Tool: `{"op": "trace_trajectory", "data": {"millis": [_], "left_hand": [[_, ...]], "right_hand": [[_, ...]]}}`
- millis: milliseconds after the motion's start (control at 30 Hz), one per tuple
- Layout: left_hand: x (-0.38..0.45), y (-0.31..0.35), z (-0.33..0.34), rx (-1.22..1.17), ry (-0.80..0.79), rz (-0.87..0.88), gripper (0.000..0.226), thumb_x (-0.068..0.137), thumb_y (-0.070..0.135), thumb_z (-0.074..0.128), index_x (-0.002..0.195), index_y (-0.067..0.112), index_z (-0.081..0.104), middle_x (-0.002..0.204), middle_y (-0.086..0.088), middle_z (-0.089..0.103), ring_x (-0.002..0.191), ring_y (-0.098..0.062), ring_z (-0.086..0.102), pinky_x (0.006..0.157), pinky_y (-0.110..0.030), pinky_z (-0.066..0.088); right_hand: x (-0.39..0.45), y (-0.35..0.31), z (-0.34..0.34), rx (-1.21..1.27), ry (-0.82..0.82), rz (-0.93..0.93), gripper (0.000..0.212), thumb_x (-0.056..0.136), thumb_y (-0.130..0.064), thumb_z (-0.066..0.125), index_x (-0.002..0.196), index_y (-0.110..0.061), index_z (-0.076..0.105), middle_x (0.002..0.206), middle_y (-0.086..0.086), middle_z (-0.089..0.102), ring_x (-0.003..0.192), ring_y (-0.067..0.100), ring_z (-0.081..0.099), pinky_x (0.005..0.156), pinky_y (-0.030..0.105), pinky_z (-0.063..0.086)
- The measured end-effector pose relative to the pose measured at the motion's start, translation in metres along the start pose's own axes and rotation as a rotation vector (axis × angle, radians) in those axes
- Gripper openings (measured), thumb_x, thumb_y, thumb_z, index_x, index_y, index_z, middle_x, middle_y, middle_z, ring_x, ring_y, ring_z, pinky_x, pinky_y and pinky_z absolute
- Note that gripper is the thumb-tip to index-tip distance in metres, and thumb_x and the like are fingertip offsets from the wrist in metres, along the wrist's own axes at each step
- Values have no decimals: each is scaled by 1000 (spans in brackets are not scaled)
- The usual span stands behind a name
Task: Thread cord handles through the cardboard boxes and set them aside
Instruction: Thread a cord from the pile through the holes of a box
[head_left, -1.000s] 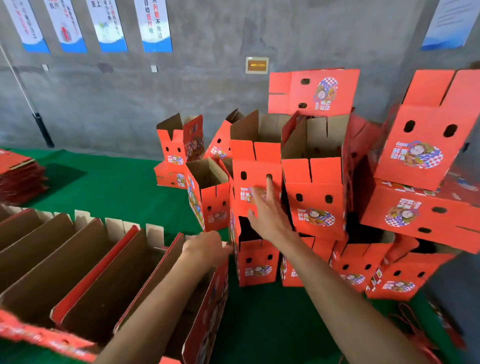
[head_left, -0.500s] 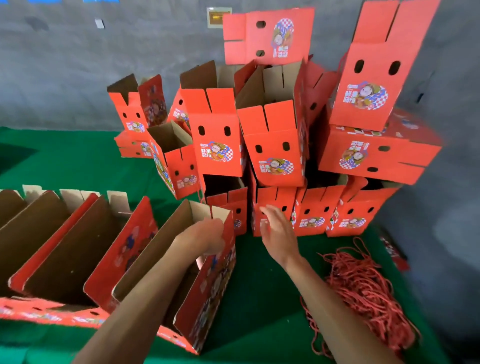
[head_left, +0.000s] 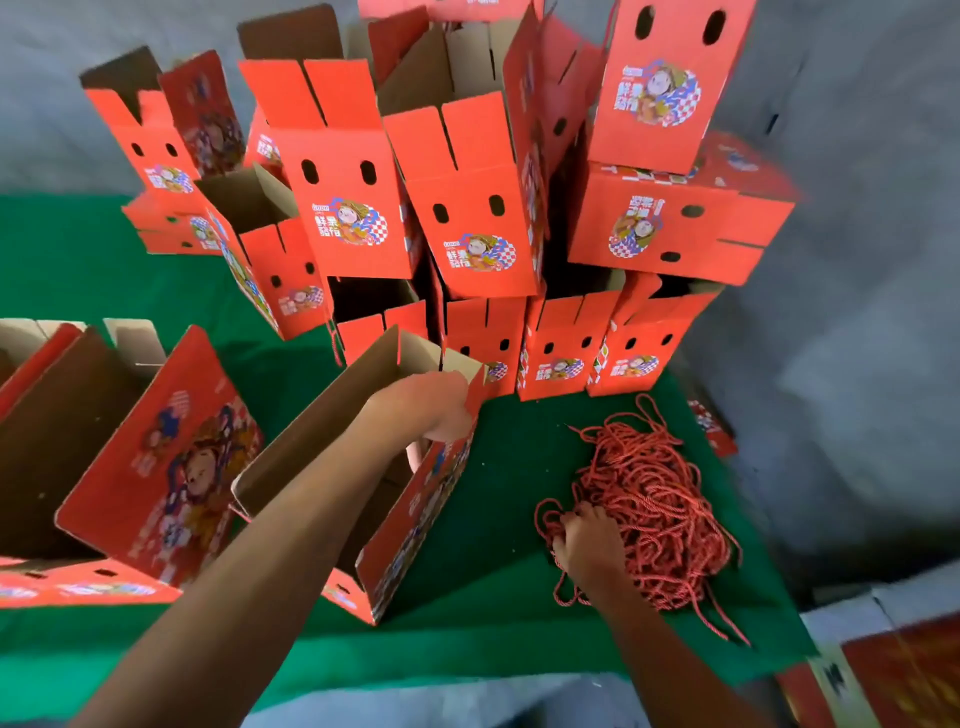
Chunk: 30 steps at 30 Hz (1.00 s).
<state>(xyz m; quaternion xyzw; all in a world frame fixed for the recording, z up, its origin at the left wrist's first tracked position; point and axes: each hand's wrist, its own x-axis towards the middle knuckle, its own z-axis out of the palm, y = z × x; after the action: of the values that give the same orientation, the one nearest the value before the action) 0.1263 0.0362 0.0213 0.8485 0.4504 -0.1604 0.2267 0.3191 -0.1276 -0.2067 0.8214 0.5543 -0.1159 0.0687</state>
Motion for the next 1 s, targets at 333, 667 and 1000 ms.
{"op": "trace_trajectory", "data": {"millis": [333, 667, 1000], "left_hand": [[3, 2, 16, 3, 7, -150, 40, 101, 23, 49, 136, 5, 57, 117, -9, 68, 97, -29, 67, 86, -37, 59], [-20, -26, -11, -253, -158, -336, 44, 102, 12, 43, 140, -9, 46, 116, -28, 71, 73, -37, 77, 77, -45, 64], [-28, -40, -23, -334, -306, -340, 31, 101, 8, 49, 122, -7, 66, 108, -15, 77, 89, -31, 78, 82, -40, 64]], "right_hand": [[3, -24, -6, 226, 189, -76, 32, 106, -39, 49, 114, -23, 75, 119, 0, 58, 115, 21, 52, 98, 33, 43], [5, -83, -110, 1264, 64, -200, 12, 97, -36, 69, 98, -29, 79, 79, -1, 76, 64, 7, 67, 67, 27, 57], [-2, -66, -42, 1214, -217, 145, 17, 103, -6, 58, 117, -12, 51, 93, 21, 74, 60, 22, 63, 55, 33, 54]]}}
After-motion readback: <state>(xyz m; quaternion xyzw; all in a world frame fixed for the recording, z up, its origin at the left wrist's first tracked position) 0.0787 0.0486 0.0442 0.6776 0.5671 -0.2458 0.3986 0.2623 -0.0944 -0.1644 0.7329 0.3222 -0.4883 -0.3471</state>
